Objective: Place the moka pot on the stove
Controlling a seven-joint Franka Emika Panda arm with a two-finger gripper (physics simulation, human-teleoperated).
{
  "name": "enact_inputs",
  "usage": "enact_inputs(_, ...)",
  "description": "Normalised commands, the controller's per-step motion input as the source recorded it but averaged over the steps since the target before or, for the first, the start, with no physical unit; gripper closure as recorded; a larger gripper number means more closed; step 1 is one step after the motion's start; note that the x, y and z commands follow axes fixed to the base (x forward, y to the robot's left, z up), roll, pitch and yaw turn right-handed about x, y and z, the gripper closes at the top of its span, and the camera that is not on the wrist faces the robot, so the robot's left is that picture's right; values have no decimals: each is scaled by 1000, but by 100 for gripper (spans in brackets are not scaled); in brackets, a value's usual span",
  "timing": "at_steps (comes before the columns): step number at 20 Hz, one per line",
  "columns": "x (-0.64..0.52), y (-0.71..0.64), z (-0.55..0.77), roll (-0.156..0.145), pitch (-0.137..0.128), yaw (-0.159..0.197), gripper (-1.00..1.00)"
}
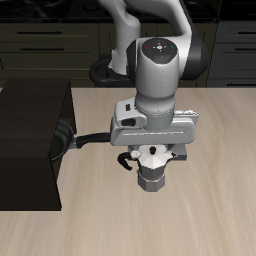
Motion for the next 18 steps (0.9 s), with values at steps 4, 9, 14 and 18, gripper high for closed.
enact_inputs(4, -323, 47, 227, 11, -20, 26, 100)
enact_inputs(9, -340, -25, 219, 12, -23, -12, 100)
enact_inputs(14, -371, 7, 114, 13, -18, 2, 100)
enact_inputs(18, -319, -21, 64, 9, -23, 15, 100)
